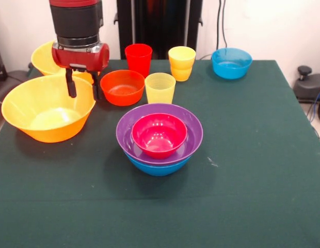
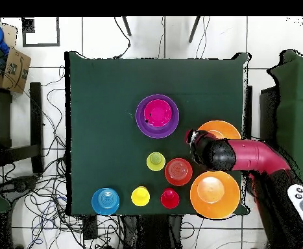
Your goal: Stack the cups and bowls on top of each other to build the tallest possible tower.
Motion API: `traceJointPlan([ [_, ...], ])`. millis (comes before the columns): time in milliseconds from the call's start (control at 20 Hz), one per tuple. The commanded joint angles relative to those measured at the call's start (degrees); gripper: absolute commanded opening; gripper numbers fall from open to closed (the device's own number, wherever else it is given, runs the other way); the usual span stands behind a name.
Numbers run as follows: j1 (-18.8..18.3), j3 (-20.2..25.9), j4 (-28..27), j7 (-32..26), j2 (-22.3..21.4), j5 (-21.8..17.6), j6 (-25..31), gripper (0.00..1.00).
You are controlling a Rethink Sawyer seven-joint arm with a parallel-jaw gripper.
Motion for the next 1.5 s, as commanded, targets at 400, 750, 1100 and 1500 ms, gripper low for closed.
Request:
traceJointPlan([
  [400,3.80,3.68,9.10,-4.16,-2.15,-3.03,-0.68,1.00],
  [750,5.79,1.80,7.25,-2.22,-0.44,-4.19,-2.18,1.00],
  [1100,3.27,3.56,3.71,-7.88,1.96,-4.31,0.85,1.00],
  [1500,0.59,7.41,-1.83,-14.54,3.23,-1.76,8.91,1.00],
])
